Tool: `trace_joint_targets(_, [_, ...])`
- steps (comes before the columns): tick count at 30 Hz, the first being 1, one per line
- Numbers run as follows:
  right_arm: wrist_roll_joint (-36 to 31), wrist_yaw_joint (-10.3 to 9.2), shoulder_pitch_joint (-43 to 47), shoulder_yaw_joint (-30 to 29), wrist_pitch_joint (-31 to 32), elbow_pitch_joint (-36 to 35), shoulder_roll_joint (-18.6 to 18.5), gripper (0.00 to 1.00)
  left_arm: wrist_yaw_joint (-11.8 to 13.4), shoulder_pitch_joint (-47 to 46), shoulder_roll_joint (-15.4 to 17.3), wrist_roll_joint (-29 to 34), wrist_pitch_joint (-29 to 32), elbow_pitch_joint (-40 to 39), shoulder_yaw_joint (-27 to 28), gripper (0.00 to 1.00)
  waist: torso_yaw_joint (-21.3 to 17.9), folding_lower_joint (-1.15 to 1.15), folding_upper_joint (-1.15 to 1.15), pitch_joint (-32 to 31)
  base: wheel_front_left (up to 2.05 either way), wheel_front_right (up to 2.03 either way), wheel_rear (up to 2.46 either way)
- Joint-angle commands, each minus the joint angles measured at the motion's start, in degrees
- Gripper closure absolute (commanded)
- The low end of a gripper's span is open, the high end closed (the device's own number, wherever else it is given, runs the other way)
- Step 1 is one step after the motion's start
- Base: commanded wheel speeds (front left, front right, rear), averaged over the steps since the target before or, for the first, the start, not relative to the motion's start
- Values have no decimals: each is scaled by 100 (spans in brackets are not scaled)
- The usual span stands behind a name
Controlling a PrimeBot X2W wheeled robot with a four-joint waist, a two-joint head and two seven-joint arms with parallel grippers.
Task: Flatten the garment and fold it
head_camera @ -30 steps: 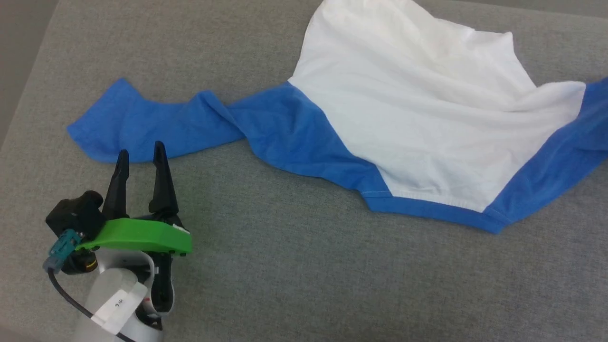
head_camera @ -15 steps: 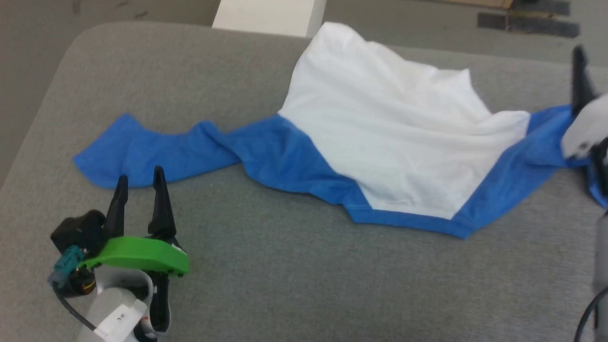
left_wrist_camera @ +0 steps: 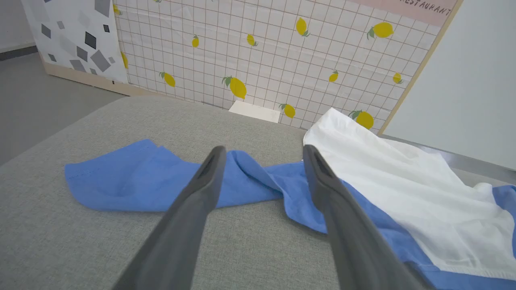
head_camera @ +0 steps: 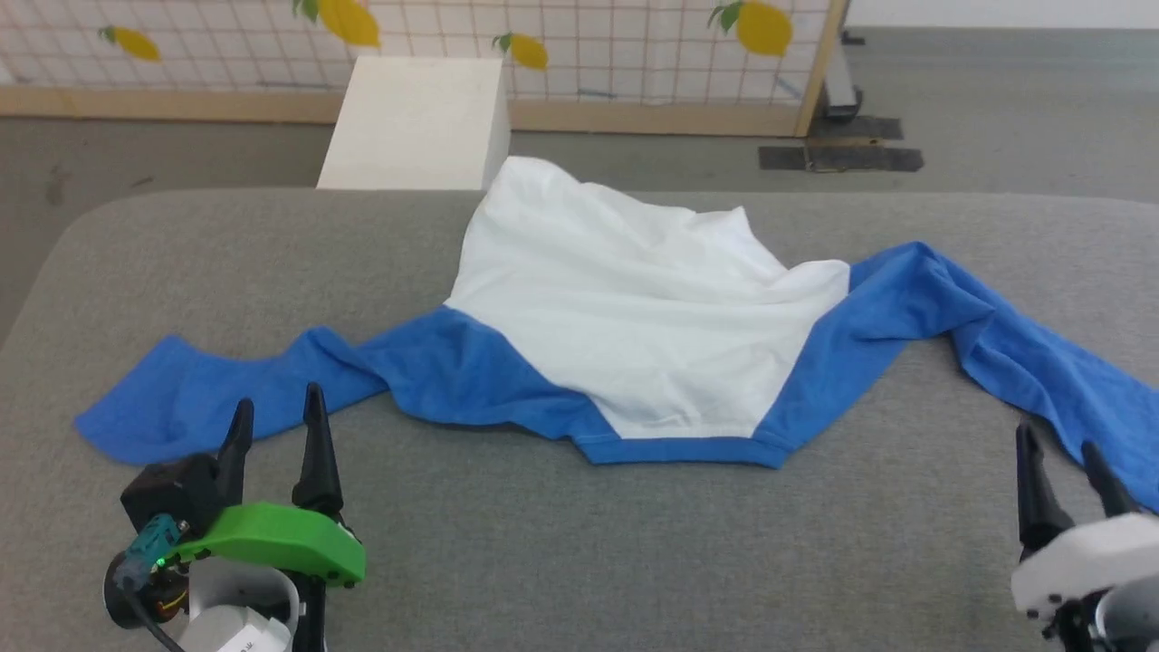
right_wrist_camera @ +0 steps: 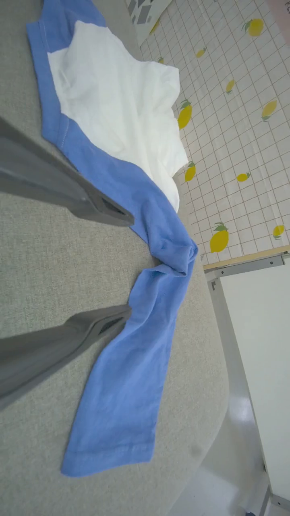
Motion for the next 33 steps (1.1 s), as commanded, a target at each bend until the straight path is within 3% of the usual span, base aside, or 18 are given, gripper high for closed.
trace_joint_targets(1, [141,-9,112,16,-68,17,5,0,24,112,-25,-16,42,5,-4,0,-235,0,0,-212,0,0,0])
trace_joint_targets(4, [276,-9,269,-2,-132,27,5,0,28,36,-111,-156,304,38,-67,0,-269,0,0,-203,0,0,0])
trace_joint_targets(6, [320,-9,296,-28,-146,-6,6,0,43,-180,-149,-288,832,158,-181,0,-271,0,0,-161,0,0,0])
trace_joint_targets(11, [273,-9,173,10,-92,-191,6,0,308,-1101,-96,-551,3071,605,-599,0,-313,0,0,105,0,0,0])
trace_joint_targets(15, [261,-9,5,114,-95,-292,6,0,479,-1875,154,-445,4197,1032,-784,0,-397,0,0,406,0,0,0])
trace_joint_targets(22, [342,-9,-158,172,-237,-242,7,0,455,-2539,434,-311,4941,1832,-964,0,-576,0,0,903,0,0,0])
trace_joint_targets(28, [361,-9,-245,161,-387,-142,7,0,228,-2570,489,-426,5291,2318,-1098,0,-642,0,0,1142,0,0,0])
trace_joint_targets(29, [361,-9,-265,168,-406,-120,7,0,135,-2510,474,-498,5386,2356,-1132,56,-648,0,0,1159,0,0,0])
trace_joint_targets(30, [359,-9,-281,169,-420,-100,7,0,66,-2456,456,-568,5430,2367,-1140,100,-649,0,0,1169,0,0,0])
trace_joint_targets(33, [316,-9,-373,204,-445,-47,7,0,-158,-2255,452,-768,5443,2297,-1124,100,-623,0,0,1188,0,0,0])
